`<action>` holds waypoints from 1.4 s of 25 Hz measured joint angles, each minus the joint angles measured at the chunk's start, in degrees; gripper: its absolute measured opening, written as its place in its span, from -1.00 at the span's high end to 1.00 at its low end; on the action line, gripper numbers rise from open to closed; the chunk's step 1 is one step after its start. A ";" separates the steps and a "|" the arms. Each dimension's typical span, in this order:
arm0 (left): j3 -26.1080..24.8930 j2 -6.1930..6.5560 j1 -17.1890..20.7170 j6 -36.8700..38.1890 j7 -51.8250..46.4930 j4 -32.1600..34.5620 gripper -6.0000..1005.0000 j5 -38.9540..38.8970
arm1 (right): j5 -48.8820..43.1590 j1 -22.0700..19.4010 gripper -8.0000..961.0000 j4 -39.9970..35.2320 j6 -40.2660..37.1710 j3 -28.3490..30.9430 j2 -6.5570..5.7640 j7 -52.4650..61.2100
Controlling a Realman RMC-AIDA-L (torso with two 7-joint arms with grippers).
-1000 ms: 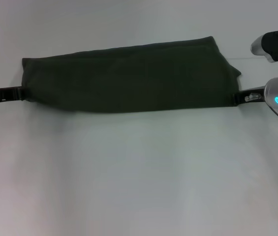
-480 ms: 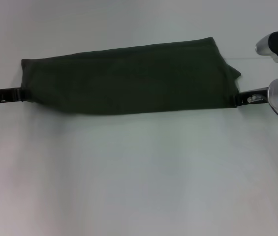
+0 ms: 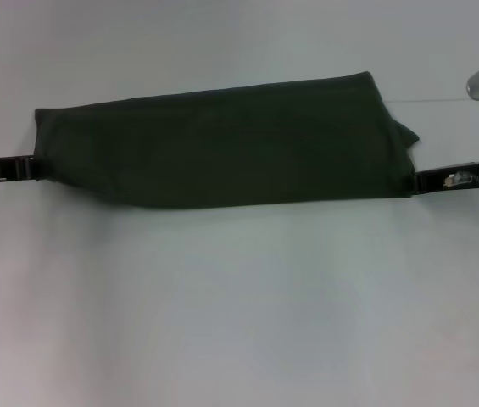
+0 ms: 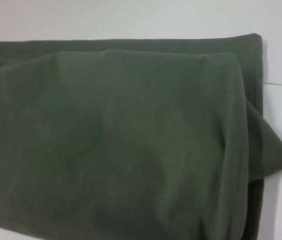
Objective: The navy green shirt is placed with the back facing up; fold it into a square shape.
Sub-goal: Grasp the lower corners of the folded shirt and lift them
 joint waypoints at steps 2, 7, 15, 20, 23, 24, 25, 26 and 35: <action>-0.01 0.02 0.35 1.15 -0.26 0.55 0.96 0.02 | 1.48 -0.98 0.83 -0.88 -1.83 0.02 -0.14 -1.01; -0.34 0.36 0.94 4.36 -0.45 1.71 0.96 0.31 | 3.74 -2.57 0.78 -1.27 -5.45 0.03 -1.02 -2.66; -1.38 0.85 0.96 7.61 -1.90 2.29 0.96 4.40 | 7.45 -5.87 0.71 -2.90 -13.26 2.15 -2.26 -6.42; -3.82 1.61 0.95 10.70 -2.00 3.41 0.96 6.10 | 8.01 -7.46 0.66 -4.32 -16.90 5.06 -2.65 -7.97; -4.61 1.90 0.68 10.94 -2.02 3.48 0.96 6.73 | 8.05 -7.91 0.63 -4.82 -16.57 6.88 -2.66 -8.17; -4.63 1.99 0.42 10.72 -2.03 3.35 0.96 7.00 | 8.06 -7.73 0.62 -4.81 -16.01 7.23 -2.62 -8.07; -4.56 2.01 0.32 10.58 -2.03 3.26 0.96 7.09 | 8.06 -7.32 0.61 -4.67 -15.58 7.36 -2.59 -7.90; -4.43 2.02 0.16 10.44 -2.03 3.17 0.96 7.17 | 8.06 -6.99 0.60 -4.55 -15.26 7.42 -2.56 -7.72; -4.05 1.97 -0.82 7.82 -1.61 3.05 0.96 7.26 | 0.84 -0.08 0.52 -1.38 -9.55 6.08 -2.77 -0.69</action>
